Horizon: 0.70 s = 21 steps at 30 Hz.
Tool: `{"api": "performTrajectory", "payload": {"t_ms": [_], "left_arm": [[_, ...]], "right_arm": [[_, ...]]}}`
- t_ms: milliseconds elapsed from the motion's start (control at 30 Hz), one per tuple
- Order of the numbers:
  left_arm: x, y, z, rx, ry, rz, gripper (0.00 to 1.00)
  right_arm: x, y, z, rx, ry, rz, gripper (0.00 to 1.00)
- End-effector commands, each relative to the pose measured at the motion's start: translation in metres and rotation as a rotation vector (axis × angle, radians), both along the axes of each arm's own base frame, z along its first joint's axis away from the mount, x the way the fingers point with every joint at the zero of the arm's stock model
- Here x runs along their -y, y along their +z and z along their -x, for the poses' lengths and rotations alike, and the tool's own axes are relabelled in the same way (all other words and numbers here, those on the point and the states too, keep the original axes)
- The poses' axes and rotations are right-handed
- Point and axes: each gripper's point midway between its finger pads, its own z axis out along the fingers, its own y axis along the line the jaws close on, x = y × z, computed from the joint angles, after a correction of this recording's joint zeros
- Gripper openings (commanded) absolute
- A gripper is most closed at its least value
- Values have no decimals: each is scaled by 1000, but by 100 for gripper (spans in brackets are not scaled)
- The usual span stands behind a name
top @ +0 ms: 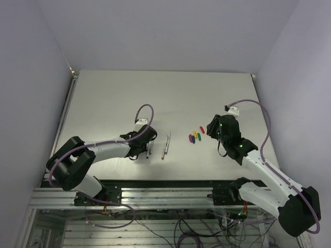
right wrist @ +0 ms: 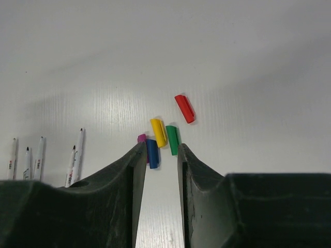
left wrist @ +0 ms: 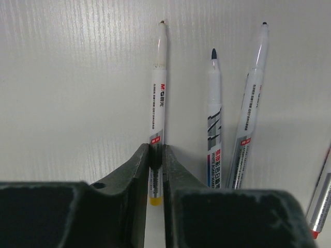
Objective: Insert the pens into the pen caps
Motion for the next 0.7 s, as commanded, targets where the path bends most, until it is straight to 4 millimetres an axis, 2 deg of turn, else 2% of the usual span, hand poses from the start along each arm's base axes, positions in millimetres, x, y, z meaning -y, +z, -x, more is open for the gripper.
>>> {"api": "performTrajectory", "payload": {"t_ms": [0, 100, 167, 400, 667], "left_arm": [[-17, -23, 27, -117, 8, -72, 19], [-17, -27, 30, -141, 9, -74, 36], [-16, -30, 32, -155, 8, -71, 39], [-18, -27, 37, -177, 13, -76, 38], [-19, -28, 44, -230, -7, -103, 29]], "right_arm": [[-1, 14, -4, 7, -16, -10, 34], [-2, 14, -3, -20, -8, 4, 35], [-1, 14, -3, -24, -10, 13, 36], [-4, 20, -1, 19, 16, -16, 37], [-7, 25, -2, 20, 29, -14, 37]]}}
